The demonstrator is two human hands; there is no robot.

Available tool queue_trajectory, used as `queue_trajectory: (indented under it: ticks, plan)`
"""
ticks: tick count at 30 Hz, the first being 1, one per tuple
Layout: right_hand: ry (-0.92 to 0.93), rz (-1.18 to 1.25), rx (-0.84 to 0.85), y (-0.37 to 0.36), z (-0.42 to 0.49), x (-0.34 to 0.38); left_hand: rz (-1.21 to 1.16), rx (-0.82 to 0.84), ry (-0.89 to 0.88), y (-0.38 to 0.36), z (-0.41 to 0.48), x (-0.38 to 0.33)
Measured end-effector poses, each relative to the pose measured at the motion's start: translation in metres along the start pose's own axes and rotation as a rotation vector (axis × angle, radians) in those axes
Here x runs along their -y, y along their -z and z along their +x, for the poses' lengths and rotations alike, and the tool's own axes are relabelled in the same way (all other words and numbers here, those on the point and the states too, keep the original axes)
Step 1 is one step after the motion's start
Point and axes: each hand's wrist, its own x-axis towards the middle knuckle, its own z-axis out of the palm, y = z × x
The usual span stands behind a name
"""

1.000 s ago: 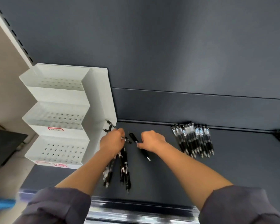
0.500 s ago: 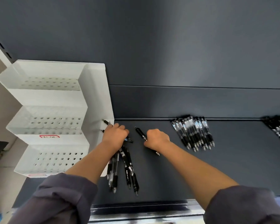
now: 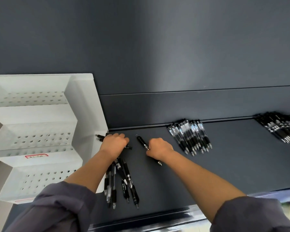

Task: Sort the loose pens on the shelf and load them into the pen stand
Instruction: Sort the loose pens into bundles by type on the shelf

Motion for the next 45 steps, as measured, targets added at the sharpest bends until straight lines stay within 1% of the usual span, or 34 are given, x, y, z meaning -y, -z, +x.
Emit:
queue_trajectory:
  ticks: [4, 8, 9, 11, 14, 16, 18, 20, 22, 24, 27, 29, 32, 34, 37, 40, 42, 45]
  plan:
    - [-0.003, 0.014, -0.015, -0.002, -0.004, -0.004, 0.062, -0.040, -0.060, -0.001, -0.005, -0.004]
    - [0.004, 0.021, -0.022, -0.001, -0.009, -0.009, 0.057, -0.072, -0.082, 0.000, -0.005, -0.013]
    - [0.007, 0.025, -0.031, 0.000, -0.010, -0.011, 0.065, -0.106, -0.079, 0.005, -0.006, -0.015]
    - [0.012, 0.042, -0.072, 0.005, -0.014, -0.014, 0.046, -0.228, -0.044, 0.017, -0.006, -0.017]
    - [0.006, 0.113, -0.177, 0.018, -0.019, -0.022, -0.232, -0.297, 0.010, 0.036, 0.005, -0.020]
    - [0.000, 0.176, -0.236, 0.028, -0.023, -0.031, -0.421, -0.365, 0.088, 0.051, 0.015, -0.028]
    - [-0.009, 0.220, -0.272, 0.037, -0.027, -0.042, -0.673, -0.439, 0.159, 0.064, 0.023, -0.039]
    - [-0.017, 0.245, -0.294, 0.044, -0.031, -0.056, -0.904, -0.469, 0.189, 0.074, 0.031, -0.055]
    - [-0.018, 0.257, -0.307, 0.051, -0.034, -0.071, -1.092, -0.447, 0.217, 0.083, 0.039, -0.069]
    - [-0.018, 0.264, -0.318, 0.058, -0.039, -0.089, -1.228, -0.402, 0.248, 0.092, 0.047, -0.087]
    - [-0.032, 0.278, -0.333, 0.069, -0.045, -0.119, -1.387, -0.312, 0.287, 0.101, 0.058, -0.118]
    - [-0.054, 0.292, -0.349, 0.079, -0.049, -0.145, -1.451, -0.260, 0.309, 0.107, 0.066, -0.141]
    - [-0.086, 0.295, -0.367, 0.088, -0.051, -0.176, -1.478, -0.181, 0.371, 0.107, 0.075, -0.165]
    - [-0.090, 0.295, -0.358, 0.092, -0.050, -0.199, -1.449, -0.143, 0.422, 0.106, 0.081, -0.179]
    - [-0.081, 0.296, -0.335, 0.093, -0.044, -0.222, -1.410, -0.116, 0.499, 0.105, 0.088, -0.190]
    - [-0.034, 0.288, -0.303, 0.091, -0.035, -0.232, -1.457, -0.102, 0.578, 0.106, 0.096, -0.198]
    - [-0.016, 0.279, -0.285, 0.091, -0.030, -0.235, -1.516, -0.084, 0.590, 0.110, 0.105, -0.204]
    - [-0.028, 0.285, -0.274, 0.095, -0.020, -0.240, -1.492, -0.065, 0.582, 0.118, 0.126, -0.215]
